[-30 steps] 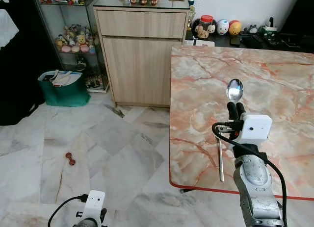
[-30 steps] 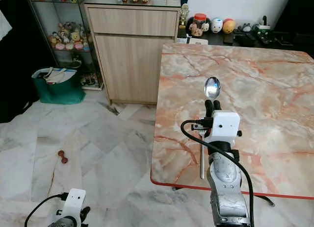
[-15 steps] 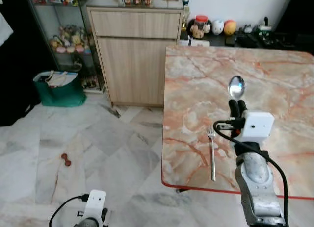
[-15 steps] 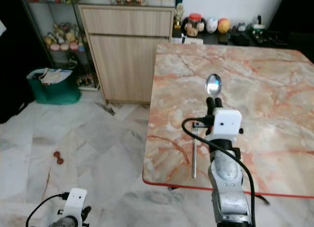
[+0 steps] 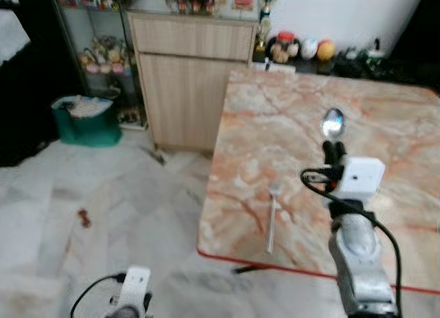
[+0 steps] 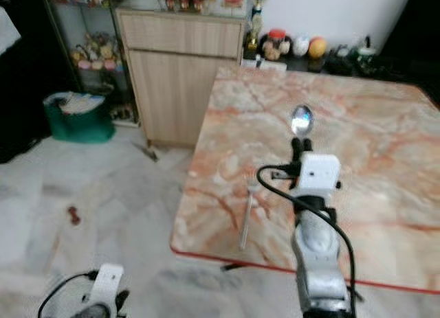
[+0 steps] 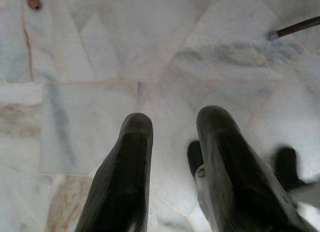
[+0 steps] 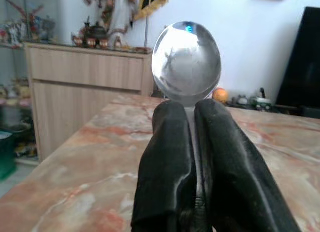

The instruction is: Setting the table

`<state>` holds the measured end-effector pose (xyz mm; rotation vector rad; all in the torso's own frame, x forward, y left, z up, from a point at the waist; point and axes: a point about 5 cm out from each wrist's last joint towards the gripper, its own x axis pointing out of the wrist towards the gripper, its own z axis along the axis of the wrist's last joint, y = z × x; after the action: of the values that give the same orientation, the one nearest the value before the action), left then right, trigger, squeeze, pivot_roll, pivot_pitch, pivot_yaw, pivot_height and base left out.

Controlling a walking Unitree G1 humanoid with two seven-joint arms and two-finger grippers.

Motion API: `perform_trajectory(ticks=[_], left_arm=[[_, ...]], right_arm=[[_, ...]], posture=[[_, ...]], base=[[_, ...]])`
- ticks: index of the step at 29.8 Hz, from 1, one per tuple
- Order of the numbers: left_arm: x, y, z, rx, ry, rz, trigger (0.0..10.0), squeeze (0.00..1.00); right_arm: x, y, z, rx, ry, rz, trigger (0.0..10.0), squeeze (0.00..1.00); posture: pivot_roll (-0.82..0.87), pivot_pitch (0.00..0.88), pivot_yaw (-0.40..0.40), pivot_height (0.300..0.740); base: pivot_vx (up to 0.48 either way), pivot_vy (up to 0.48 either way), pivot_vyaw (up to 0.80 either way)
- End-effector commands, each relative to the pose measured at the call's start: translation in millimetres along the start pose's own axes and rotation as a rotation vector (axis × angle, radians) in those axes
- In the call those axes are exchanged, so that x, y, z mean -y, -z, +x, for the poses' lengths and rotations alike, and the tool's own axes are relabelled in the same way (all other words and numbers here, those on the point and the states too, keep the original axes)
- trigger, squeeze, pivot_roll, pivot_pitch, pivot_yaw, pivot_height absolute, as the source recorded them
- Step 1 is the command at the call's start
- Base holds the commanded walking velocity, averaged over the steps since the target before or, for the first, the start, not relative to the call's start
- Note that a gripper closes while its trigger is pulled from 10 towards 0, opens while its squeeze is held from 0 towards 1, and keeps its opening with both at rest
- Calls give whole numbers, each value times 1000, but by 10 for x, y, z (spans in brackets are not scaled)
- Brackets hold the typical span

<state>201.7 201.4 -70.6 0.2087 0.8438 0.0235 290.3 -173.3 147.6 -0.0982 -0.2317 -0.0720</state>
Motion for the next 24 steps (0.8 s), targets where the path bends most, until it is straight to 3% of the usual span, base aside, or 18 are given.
perform_trajectory(ticks=[1,24], left_arm=[[48,-12,3,4,11,10,10000,0],[71,-13,3,4,15,4,10000,0]], right_arm=[[78,-22,6,6,27,-4,10000,0],[46,-153,20,60,27,10,10000,0]], posture=[[34,8,-33,740],[23,5,-29,740]], base=[[0,-360,0],[0,-363,0]])
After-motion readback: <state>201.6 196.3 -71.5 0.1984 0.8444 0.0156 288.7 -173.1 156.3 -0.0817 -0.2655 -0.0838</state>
